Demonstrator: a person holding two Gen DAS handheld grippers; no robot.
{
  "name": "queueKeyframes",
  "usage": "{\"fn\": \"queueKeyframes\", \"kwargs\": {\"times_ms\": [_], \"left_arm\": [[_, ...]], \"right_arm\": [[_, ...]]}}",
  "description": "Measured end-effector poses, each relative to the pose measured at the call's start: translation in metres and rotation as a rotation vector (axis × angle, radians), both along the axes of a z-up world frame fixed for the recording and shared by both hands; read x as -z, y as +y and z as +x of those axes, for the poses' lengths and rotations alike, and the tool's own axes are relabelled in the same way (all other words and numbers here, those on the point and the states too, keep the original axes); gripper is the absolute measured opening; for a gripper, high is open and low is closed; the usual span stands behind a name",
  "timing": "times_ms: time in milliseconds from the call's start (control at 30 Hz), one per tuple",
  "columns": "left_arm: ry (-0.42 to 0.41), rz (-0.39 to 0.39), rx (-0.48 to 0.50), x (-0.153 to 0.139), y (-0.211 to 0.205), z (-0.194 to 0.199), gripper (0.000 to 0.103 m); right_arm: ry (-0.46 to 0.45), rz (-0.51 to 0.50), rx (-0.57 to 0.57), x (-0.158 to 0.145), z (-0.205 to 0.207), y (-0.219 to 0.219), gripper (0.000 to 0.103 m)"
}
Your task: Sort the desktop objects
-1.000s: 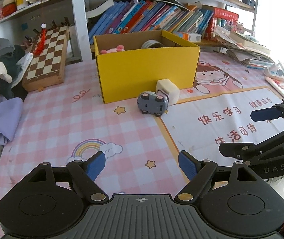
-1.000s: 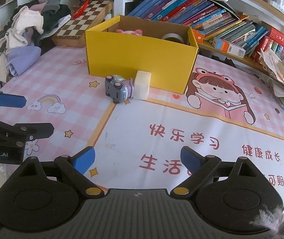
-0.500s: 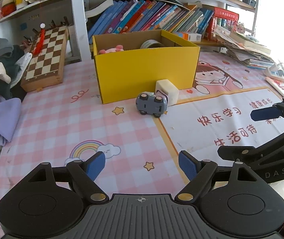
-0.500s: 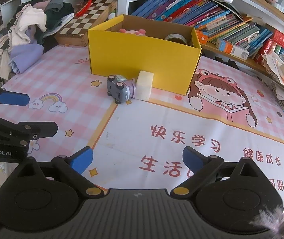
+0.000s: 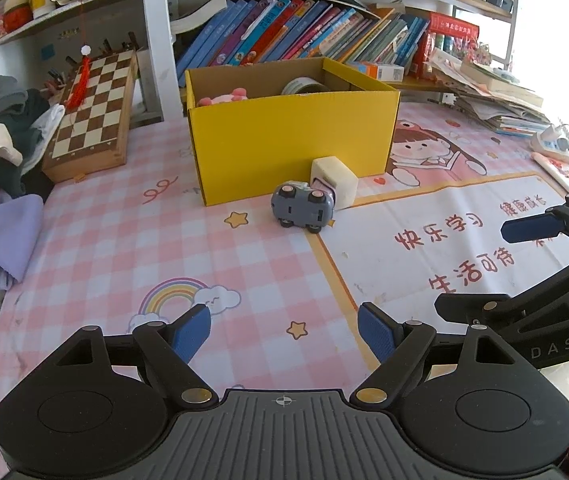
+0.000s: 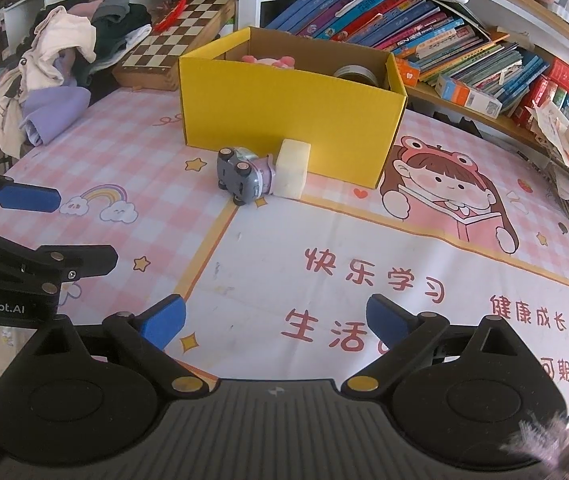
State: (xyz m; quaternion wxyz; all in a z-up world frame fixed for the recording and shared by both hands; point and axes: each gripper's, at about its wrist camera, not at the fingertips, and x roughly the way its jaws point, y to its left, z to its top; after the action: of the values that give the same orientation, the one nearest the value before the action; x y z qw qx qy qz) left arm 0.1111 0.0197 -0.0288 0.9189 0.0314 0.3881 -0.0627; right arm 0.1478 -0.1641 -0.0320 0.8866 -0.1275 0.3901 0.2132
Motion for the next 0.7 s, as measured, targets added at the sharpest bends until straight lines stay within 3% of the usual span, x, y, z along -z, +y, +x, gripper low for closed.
{"fn": "queueKeyframes", "kwargs": {"times_ms": [700], "left_arm": [[0.006, 0.007, 0.003, 0.0012, -0.0014, 0.008, 0.083]], "right_arm": [[0.018, 0.007, -0.002, 0.0014, 0.009, -0.0013, 0.098]]}}
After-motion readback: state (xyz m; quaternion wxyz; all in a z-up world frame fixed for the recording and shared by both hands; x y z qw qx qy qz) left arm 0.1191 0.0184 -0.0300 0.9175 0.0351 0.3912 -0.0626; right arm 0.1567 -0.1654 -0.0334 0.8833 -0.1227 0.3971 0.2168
